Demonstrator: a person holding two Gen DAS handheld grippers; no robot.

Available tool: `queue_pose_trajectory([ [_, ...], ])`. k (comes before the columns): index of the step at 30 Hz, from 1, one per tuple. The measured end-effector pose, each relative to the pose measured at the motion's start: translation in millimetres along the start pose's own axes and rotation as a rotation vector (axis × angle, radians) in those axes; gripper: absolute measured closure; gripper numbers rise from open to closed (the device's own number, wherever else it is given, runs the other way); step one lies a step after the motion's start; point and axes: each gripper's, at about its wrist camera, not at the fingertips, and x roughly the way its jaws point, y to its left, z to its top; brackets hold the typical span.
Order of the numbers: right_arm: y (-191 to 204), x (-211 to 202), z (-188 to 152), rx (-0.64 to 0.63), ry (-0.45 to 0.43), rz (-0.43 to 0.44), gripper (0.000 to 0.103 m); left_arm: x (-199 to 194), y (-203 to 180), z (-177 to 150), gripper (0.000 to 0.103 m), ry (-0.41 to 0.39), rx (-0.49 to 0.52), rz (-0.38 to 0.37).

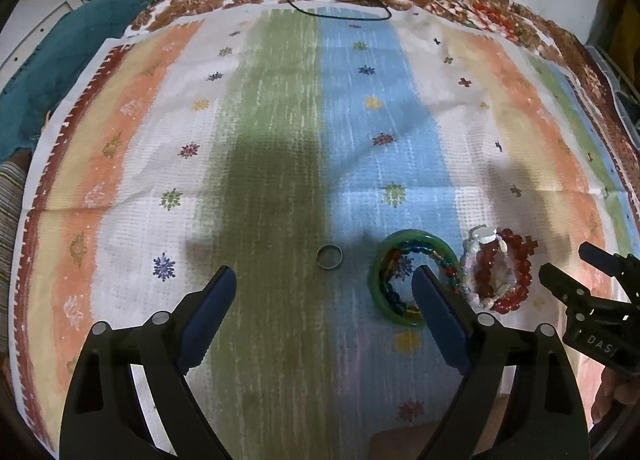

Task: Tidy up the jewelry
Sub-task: 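Grasp the small silver ring with the left tool while the right tool grasps the red bead bracelet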

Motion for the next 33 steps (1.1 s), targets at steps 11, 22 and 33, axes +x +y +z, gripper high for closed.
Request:
queue_pose_trajectory([
  [11, -1, 17, 7, 0.01, 0.027, -0.009, 0.022, 17, 4, 9, 0.022, 0.025, -0.005, -0.013],
  [22, -2, 33, 6, 0.004, 0.052, -0.021, 0.023, 33, 3, 13, 0.033, 0.05, 0.005, -0.031],
  [33, 4, 40, 9, -0.032, 0.047, -0.035, 0.047, 60, 0, 7, 0.059, 0.12, 0.027, -0.035],
])
